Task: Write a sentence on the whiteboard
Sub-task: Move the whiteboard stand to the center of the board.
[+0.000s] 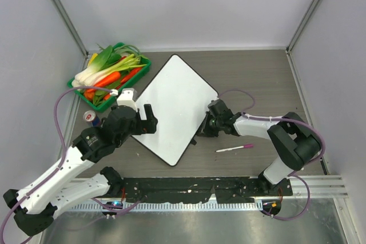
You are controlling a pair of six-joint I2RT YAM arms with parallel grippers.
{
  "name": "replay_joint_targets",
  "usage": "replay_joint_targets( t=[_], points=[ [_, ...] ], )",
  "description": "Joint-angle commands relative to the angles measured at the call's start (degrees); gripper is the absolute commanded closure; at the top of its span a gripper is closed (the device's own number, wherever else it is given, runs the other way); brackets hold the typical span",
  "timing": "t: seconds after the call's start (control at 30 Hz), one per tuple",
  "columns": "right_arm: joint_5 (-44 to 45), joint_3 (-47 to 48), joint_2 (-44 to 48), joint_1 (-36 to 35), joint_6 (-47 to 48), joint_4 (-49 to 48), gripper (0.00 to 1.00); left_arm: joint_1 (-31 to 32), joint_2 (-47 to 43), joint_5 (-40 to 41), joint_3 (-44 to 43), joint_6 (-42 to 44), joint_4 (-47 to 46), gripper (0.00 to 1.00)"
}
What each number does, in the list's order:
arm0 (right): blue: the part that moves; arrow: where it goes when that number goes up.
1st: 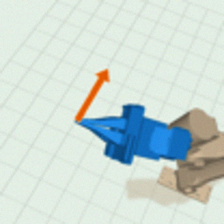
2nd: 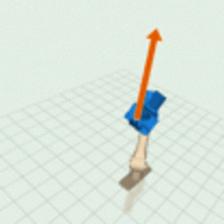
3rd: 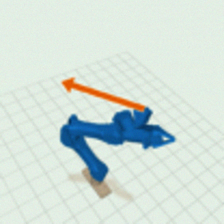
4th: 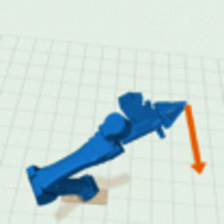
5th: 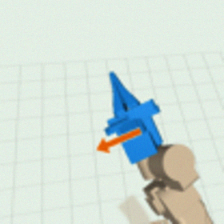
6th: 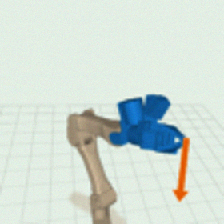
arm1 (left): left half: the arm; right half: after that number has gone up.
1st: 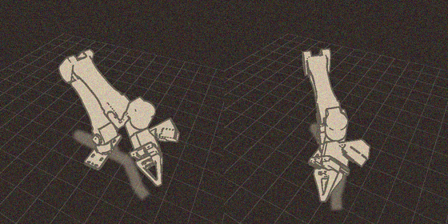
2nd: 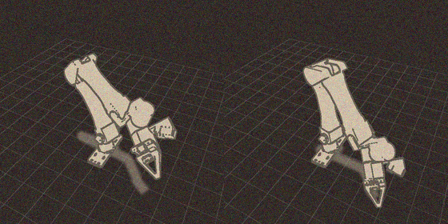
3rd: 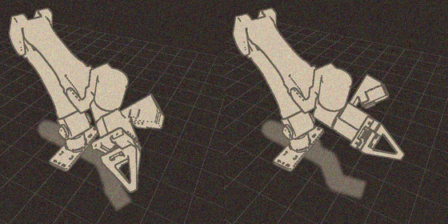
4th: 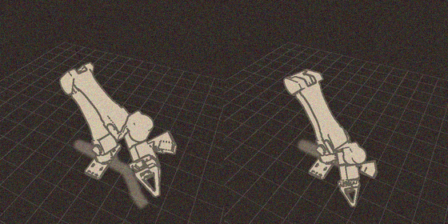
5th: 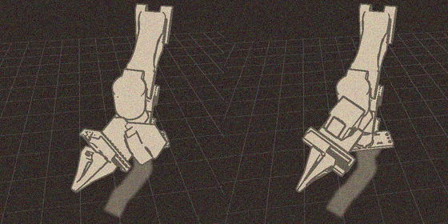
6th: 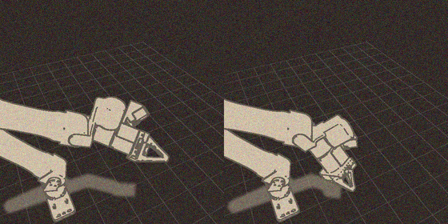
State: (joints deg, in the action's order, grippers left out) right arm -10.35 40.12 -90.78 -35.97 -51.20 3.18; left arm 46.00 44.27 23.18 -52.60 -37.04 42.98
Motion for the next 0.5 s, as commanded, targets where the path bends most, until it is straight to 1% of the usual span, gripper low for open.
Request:
replay_joint_targets(
  t=[0.0,0.07,0.17,0.23,0.3,0.33,0.4,0.43,0.47],
  points=[
    [0.15,0.22,-3.52,-4.63,-3.38,0.34,0.99,-0.38,0.2,1.17,-2.6,0.3,0.26,0.0],
    [-0.2,0.83,-4.22,-7.09,-4.26,-0.1,0.98,-0.38,0.64,0.9,-2.68,0.39,0.26,0.0],
    [-0.37,2.24,-4.32,-8.33,-4.09,0.68,0.99,-0.38,1.43,0.64,-2.77,0.65,0.0,0.0],
    [0.15,2.86,-2.92,-8.33,-2.86,2.7,0.98,-0.47,2.13,0.2,-2.95,0.82,-0.09,0.0],
    [2.43,4.0,-0.63,-8.33,-0.23,8.48,0.98,-0.56,2.75,-0.33,-3.12,1.0,0.0,0.0],
    [4.27,5.05,1.2,-8.33,1.87,9.9,0.98,-0.47,2.92,-0.5,-3.3,1.0,0.0,0.0],
    [7.08,6.19,3.58,-8.33,4.86,14.56,0.86,-0.65,3.54,-0.77,-3.21,1.0,-0.09,0.0],
    [7.88,6.72,4.38,-8.33,5.75,17.36,0.82,-0.65,3.63,-0.85,-3.21,1.0,-0.18,0.0],
    [9.8,6.99,5.87,-8.24,7.85,18.87,0.75,-0.73,3.63,-0.94,-3.21,1.0,-0.44,0.0]
  ],
)
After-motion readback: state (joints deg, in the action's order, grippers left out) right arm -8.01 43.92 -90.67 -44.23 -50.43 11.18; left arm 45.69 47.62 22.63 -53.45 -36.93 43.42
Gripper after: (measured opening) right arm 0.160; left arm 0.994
